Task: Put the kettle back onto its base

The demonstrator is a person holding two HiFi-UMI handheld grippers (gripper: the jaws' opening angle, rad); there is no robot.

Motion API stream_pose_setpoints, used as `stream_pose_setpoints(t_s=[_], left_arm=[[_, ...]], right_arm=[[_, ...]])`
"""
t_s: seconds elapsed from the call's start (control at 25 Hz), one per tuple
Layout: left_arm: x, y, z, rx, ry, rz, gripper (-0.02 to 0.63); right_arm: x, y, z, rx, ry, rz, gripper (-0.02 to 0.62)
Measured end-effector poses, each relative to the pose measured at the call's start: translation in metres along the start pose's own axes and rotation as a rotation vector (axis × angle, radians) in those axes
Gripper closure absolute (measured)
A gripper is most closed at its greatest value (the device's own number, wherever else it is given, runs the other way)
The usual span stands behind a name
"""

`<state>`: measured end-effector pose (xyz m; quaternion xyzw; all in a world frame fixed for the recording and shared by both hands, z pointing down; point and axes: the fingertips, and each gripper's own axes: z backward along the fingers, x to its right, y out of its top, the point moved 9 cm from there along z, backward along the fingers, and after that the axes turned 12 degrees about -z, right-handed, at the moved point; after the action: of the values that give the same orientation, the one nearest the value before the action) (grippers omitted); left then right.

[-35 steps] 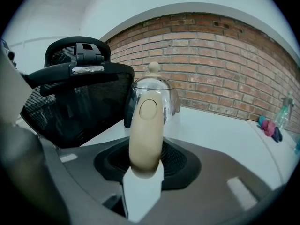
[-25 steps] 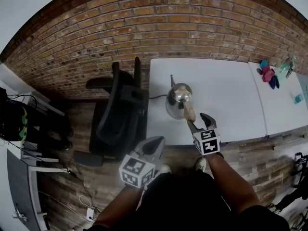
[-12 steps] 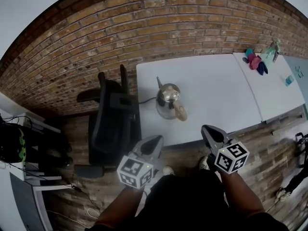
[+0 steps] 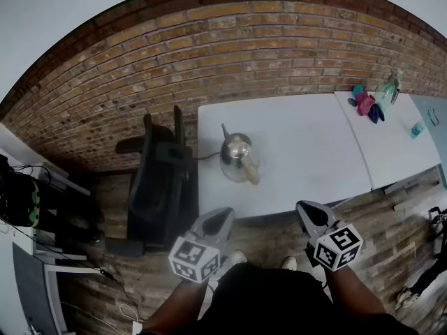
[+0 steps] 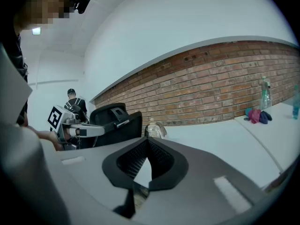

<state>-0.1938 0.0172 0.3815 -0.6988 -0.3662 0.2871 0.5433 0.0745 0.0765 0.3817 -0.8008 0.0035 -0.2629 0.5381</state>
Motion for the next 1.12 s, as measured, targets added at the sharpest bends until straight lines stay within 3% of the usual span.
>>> stream_pose_setpoints(t_s=[0.44,1.12], left_arm=[[0.052,0.005,-0.024,-0.004,0.051,0.003,0.606],[0.052,0.018,-0.036,-0.016,0.056,-0.036,0.604]], right_arm=[[0.028,0.005,0.02,-0.024,0.078,0.036,0.572],[0.043,0.008,0.017,-0.007,0.087,0.013,0.572]])
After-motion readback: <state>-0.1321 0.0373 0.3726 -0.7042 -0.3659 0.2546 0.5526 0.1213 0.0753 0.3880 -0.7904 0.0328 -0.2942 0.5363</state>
